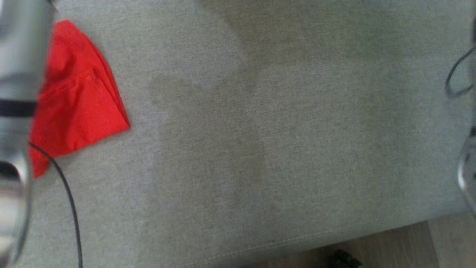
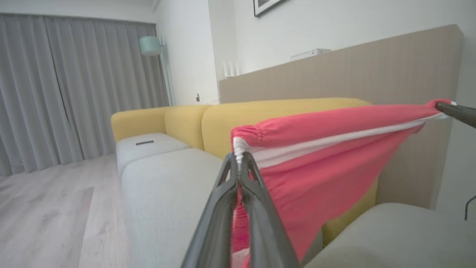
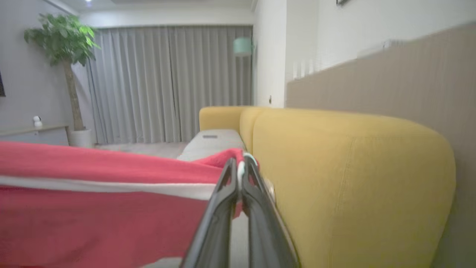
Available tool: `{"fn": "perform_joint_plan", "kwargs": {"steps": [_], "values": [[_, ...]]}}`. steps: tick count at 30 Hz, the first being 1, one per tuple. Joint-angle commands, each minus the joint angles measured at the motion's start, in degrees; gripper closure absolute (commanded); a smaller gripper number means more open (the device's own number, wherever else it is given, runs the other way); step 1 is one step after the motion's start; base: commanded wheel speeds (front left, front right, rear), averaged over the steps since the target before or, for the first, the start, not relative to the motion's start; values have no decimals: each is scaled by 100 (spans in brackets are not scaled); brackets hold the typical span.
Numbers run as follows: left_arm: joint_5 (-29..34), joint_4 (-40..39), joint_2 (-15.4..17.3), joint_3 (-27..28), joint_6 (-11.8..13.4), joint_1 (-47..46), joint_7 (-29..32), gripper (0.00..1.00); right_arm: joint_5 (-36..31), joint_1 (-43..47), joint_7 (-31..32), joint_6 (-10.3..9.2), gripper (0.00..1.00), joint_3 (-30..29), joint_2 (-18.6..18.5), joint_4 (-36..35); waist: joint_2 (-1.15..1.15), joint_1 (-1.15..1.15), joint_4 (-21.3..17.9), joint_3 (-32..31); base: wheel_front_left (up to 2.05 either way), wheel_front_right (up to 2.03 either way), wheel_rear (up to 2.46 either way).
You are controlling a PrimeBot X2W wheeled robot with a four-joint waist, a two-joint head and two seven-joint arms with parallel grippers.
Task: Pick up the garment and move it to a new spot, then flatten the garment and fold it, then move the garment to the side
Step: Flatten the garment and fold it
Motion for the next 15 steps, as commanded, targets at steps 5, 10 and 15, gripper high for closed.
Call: {"fn": "perform_joint_plan", "kwargs": {"steps": [5, 10, 15], "values": [[-108, -201, 84, -105, 11, 743, -64, 100, 265, 658, -49, -5, 100, 453, -20, 500, 0, 1, 47, -91, 0, 0, 0], [-172, -595, 154, -408, 10, 1901, -66, 100, 711, 1405, 281, -5, 100, 1152, -204, 831, 0, 1, 99, -335, 0, 0, 0], [-153, -982, 296, -690, 10, 2987, -67, 100, 1240, 2227, 629, -5, 100, 1850, -624, 672, 0, 1, 146, -686, 0, 0, 0]]}}
